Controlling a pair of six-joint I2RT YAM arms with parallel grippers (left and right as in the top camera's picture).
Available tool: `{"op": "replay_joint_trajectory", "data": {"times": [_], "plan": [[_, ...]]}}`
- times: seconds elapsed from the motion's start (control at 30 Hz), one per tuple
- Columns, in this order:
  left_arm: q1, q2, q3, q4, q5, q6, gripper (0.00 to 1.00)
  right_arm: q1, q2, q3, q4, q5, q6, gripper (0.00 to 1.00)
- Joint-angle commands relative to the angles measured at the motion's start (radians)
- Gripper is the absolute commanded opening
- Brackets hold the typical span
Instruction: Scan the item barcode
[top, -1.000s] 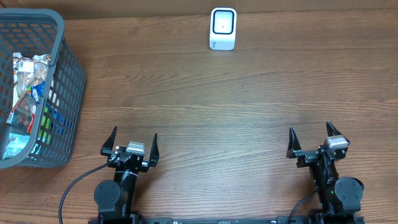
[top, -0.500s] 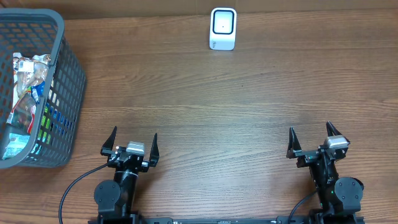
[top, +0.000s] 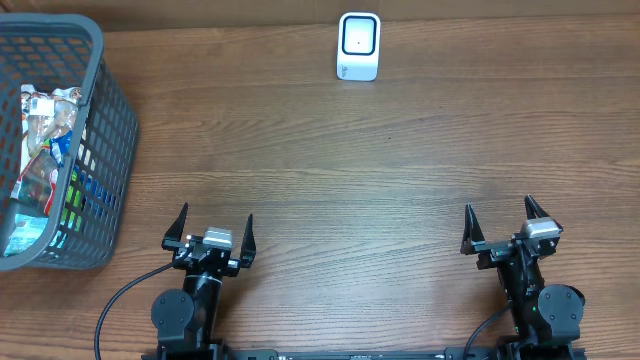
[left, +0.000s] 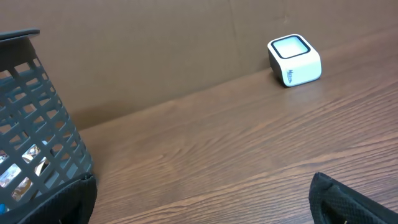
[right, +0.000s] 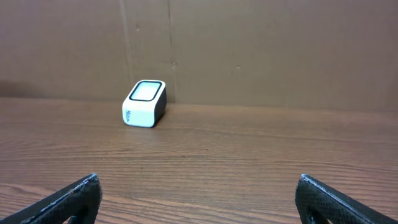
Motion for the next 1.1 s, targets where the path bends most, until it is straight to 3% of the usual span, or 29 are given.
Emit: {"op": "replay_joint_trajectory", "data": {"times": [0.0,0.57,1.07], "plan": [[-0.006,-0.011,-0.011,0.005,-0.012,0.015,1.0,0.007,-0.01,-0.01,0.007,-0.003,0.0,1.0],[-0.006,-0.011,-0.002,0.061,0.105,-0.012,1.0,0.007,-0.01,-0.003,0.027,-0.07,-0.001,1.0],[-0.006,-0.011,0.1,0.021,0.146,-0.038,1.0,0.007,-0.01,0.138,0.026,-0.119,-0.005,1.0]]}}
